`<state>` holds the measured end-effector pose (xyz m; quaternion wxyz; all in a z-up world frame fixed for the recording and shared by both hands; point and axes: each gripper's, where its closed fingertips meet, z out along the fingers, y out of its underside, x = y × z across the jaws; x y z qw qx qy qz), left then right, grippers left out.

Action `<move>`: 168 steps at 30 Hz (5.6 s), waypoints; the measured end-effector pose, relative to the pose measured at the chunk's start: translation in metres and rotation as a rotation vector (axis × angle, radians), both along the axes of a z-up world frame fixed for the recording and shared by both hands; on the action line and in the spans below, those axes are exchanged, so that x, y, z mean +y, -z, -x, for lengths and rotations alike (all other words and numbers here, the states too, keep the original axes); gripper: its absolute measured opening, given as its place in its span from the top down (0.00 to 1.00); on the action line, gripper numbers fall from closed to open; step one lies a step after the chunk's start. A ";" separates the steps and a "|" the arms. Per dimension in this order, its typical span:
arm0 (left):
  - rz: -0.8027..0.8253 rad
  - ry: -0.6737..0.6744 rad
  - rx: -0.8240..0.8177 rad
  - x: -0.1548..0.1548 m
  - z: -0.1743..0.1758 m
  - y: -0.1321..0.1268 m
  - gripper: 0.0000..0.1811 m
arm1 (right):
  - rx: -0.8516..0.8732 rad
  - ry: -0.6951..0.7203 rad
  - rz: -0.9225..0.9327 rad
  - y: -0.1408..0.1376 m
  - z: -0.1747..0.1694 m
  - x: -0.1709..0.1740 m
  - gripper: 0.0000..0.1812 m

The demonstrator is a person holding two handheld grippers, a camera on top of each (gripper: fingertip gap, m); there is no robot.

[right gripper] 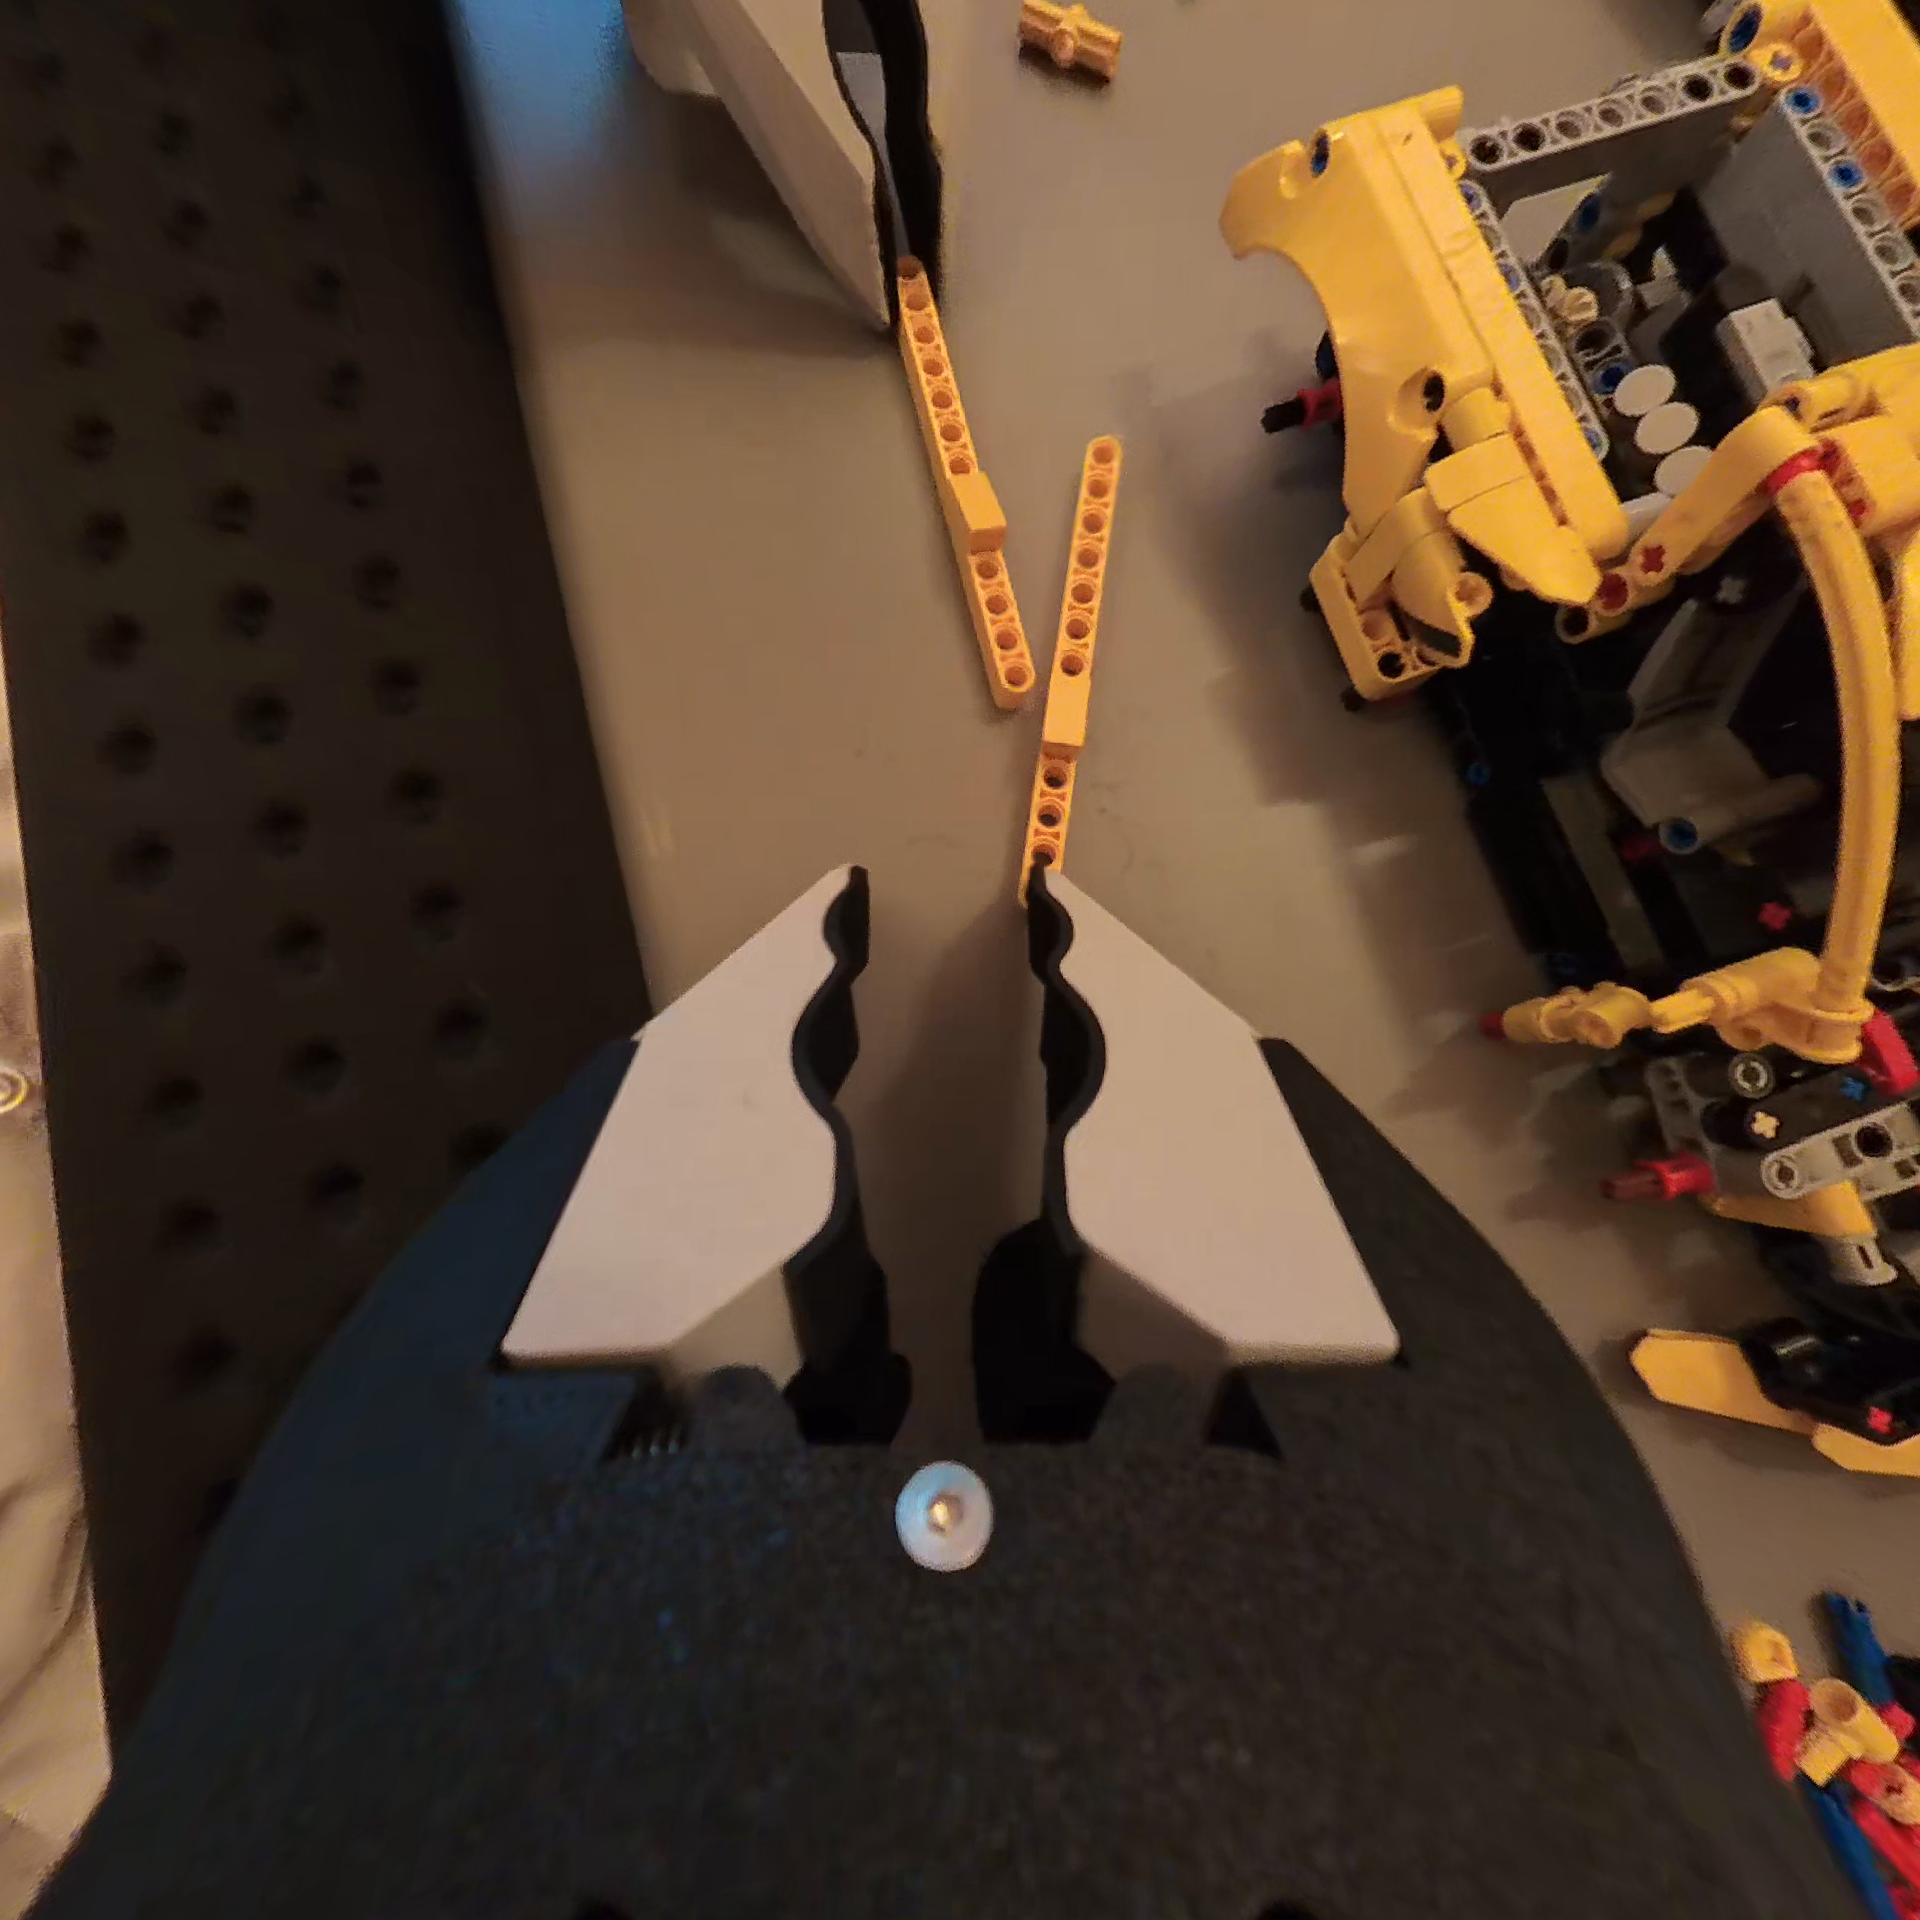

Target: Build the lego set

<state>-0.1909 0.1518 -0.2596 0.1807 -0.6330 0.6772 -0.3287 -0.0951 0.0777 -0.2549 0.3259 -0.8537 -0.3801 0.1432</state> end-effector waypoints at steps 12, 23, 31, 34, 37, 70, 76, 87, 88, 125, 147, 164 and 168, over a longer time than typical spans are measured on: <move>-0.015 -0.022 0.013 0.008 0.004 0.000 0.94 | -0.059 0.079 -0.058 0.007 -0.011 0.018 0.87; -0.213 -0.193 -0.025 0.051 0.007 -0.016 0.92 | -0.036 0.289 0.107 0.009 -0.039 0.004 0.97; -0.200 -0.189 -0.303 0.026 -0.029 -0.076 0.93 | -0.025 0.587 0.209 0.007 -0.057 -0.021 0.87; -0.166 -0.121 -0.305 0.005 -0.040 -0.074 0.93 | 0.214 0.491 0.285 -0.002 -0.007 -0.028 0.84; -0.104 -0.025 -0.283 -0.025 -0.047 -0.068 0.91 | 0.380 0.429 0.330 -0.015 0.016 -0.031 0.82; -0.180 0.041 -0.052 -0.004 -0.081 -0.039 0.86 | -0.091 0.273 -0.108 0.005 -0.071 0.022 0.82; -0.218 0.084 -0.096 -0.017 -0.094 -0.037 0.86 | -0.153 0.102 -0.073 0.007 -0.065 0.027 0.95; -0.255 -0.032 -0.109 0.034 -0.074 -0.055 0.81 | -0.910 -0.173 -0.787 -0.004 -0.058 0.032 0.96; -0.274 -0.026 -0.098 0.035 -0.074 -0.053 0.80 | -0.879 -0.165 -0.762 -0.001 -0.058 0.031 0.96; -0.515 0.185 0.085 0.032 -0.083 -0.079 0.87 | -0.287 0.232 -0.588 -0.073 -0.091 0.048 0.73; 0.281 0.211 0.224 0.084 -0.082 -0.089 0.87 | -0.038 0.063 -0.033 0.008 -0.043 0.030 0.83; 0.098 0.269 0.136 0.087 -0.088 -0.092 0.86 | -0.149 0.038 -0.146 0.001 -0.047 0.038 0.97; 0.030 0.272 0.141 0.083 -0.086 -0.092 0.86 | -0.076 -0.014 -0.283 -0.045 -0.041 0.044 0.97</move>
